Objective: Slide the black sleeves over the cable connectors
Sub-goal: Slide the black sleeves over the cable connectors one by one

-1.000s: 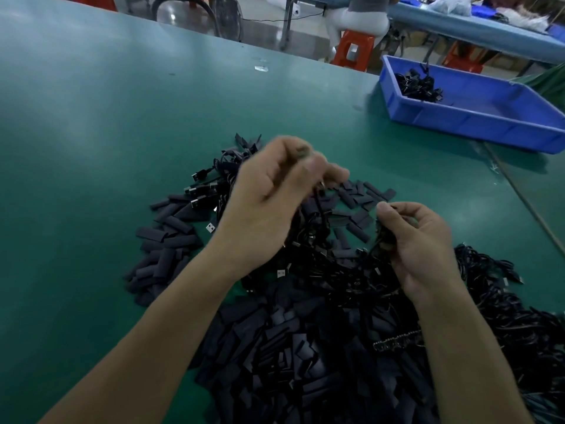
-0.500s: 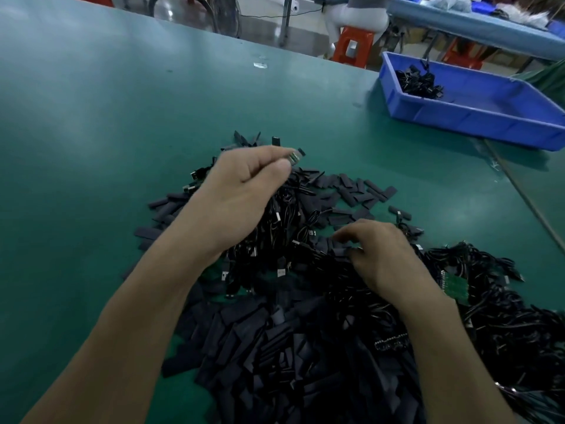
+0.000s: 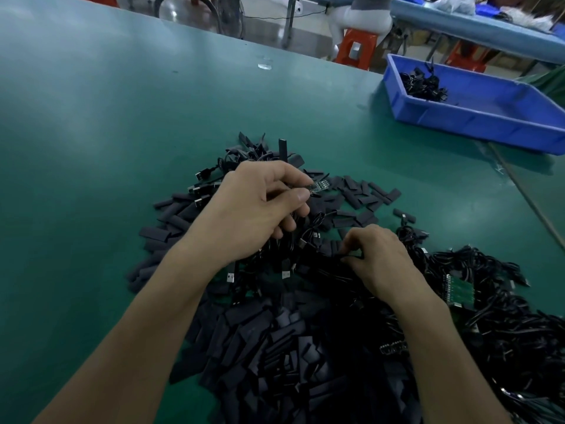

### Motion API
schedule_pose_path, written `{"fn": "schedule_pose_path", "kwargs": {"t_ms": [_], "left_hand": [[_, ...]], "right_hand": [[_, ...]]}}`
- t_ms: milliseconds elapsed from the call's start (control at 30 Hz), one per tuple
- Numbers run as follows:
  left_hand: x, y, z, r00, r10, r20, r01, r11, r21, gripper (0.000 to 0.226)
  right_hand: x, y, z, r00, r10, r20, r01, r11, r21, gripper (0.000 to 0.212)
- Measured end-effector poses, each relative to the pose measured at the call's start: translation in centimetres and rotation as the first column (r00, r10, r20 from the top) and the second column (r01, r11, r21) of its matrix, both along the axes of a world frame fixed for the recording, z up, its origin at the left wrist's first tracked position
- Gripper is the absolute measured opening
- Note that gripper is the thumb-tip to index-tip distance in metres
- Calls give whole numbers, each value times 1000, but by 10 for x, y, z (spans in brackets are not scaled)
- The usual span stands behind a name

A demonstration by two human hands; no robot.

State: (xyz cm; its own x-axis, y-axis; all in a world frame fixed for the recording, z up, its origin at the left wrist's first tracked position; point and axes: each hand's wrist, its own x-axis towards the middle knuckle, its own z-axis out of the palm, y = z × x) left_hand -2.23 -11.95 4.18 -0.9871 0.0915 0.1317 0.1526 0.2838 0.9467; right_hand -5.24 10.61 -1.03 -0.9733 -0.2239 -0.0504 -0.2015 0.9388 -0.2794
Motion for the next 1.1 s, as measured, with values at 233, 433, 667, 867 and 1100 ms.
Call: {"fn": "schedule_pose_path", "kwargs": {"t_ms": [233,433,667,867,1100], "left_hand": [[0,3,-4,998,44,-47,-46,998,-32,17],[-2,1,-6,996,62,-59,-65,997,-47,17],[-2,-1,-6,996,84,-15,-84,996,-15,12],[-2,-4,-4,998,68,8,-67,997,-33,11],[-1,0,-5,1000,22,9,-21,999,-33,11]], "right_hand": [[7,-2,12,997,28,-74,-61,864,-500,24],[16,-15,28,999,12,-52,-49,610,-791,10],[20,-23,33,998,55,26,-2,457,-890,22],[22,-25,34,997,-17,-75,-58,476,-878,23],[21,-27,34,976,-105,-189,-119,468,-875,17]]}}
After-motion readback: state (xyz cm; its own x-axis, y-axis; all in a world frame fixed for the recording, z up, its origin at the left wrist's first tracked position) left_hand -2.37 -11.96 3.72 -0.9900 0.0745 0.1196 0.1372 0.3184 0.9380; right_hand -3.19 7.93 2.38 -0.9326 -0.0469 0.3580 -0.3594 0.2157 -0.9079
